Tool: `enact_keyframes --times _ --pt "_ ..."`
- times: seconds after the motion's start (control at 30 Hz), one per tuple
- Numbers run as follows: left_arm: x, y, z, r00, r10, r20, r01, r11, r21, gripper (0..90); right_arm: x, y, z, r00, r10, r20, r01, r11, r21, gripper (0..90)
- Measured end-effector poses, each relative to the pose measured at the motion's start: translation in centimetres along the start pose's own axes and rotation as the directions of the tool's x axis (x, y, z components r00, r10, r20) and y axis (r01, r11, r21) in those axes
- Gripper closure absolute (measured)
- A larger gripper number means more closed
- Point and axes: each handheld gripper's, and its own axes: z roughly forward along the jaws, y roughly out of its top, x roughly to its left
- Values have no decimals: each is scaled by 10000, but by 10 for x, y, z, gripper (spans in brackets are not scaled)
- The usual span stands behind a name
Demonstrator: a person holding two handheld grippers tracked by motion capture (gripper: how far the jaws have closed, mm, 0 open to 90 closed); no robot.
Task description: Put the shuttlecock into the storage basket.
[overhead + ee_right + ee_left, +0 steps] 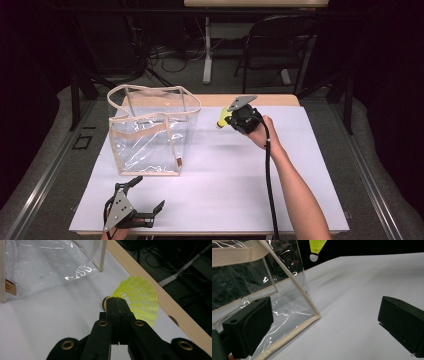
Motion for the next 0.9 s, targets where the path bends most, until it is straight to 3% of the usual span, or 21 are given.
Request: enact_keyframes --times 0.9 --pt "0 0 0 10000 45 43 -45 10000 7 0 0 16 -13 9996 -86 252 89 9999 -137 900"
